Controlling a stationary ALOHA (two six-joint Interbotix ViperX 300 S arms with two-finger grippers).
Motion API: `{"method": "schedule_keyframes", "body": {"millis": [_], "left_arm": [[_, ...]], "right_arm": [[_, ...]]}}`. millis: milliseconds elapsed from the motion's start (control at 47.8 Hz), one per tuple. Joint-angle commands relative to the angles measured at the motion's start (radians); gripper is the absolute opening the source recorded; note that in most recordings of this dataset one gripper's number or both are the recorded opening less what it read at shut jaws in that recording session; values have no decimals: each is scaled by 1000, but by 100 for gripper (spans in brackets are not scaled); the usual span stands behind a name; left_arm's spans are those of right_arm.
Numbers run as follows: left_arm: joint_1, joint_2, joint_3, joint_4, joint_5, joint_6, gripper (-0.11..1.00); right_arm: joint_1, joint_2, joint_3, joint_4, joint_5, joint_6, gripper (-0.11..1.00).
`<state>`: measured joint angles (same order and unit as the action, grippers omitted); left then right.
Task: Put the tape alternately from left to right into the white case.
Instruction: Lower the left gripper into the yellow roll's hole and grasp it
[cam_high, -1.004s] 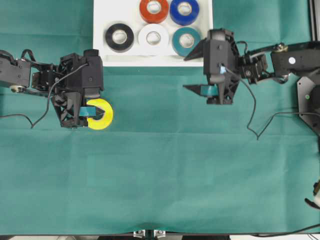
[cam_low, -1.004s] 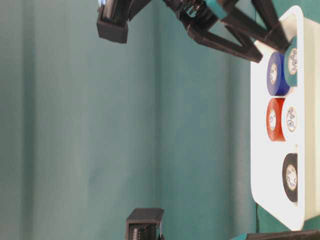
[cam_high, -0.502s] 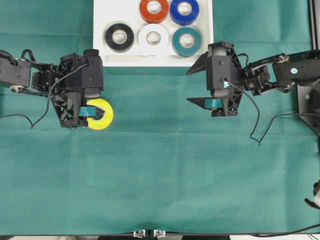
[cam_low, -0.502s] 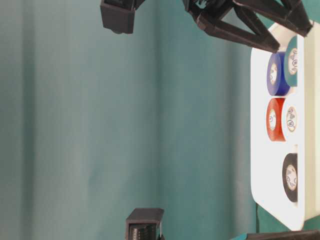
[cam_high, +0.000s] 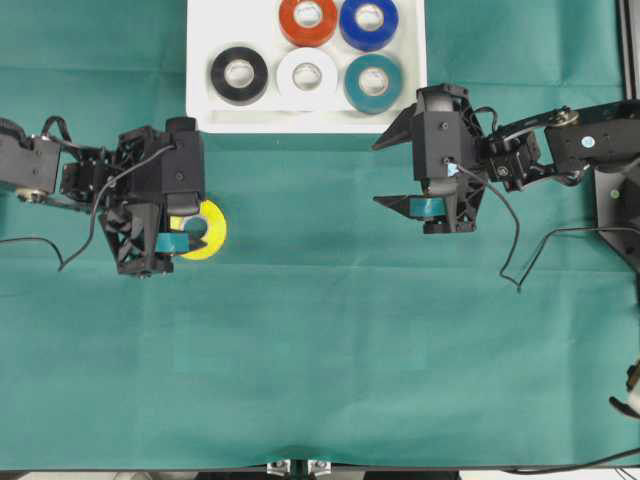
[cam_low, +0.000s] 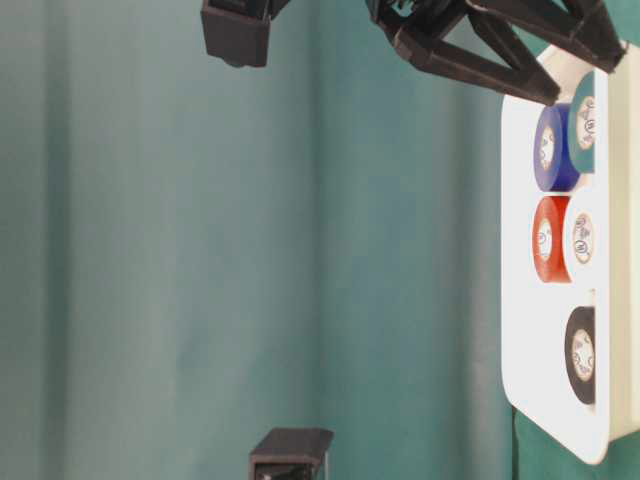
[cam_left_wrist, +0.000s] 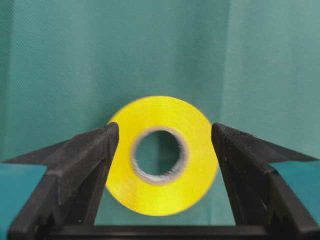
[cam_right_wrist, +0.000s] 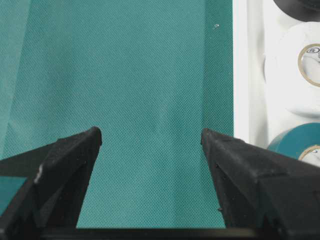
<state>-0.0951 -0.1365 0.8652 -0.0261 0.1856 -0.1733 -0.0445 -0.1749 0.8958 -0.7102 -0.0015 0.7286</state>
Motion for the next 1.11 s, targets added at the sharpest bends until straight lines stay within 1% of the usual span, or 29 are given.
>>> {"method": "schedule_keyframes", "body": {"millis": [0, 146, 418, 816, 1088], "left_arm": [[-9, -12, -3, -3, -6, -18, 93], [-2, -12, 20, -2, -6, -23, 93], [63, -9, 31, 3, -6, -17, 93], [66, 107, 9, 3, -8, -15, 93], [74, 124, 5, 3, -6, -15, 93]], "right_arm": [[2, -11, -9, 2, -8, 2, 87], [2, -6, -11, 2, -17, 2, 87], [2, -6, -8, 3, -31, 2, 87], [2, -5, -2, 2, -31, 2, 87], [2, -5, 8, 2, -31, 2, 87]]}}
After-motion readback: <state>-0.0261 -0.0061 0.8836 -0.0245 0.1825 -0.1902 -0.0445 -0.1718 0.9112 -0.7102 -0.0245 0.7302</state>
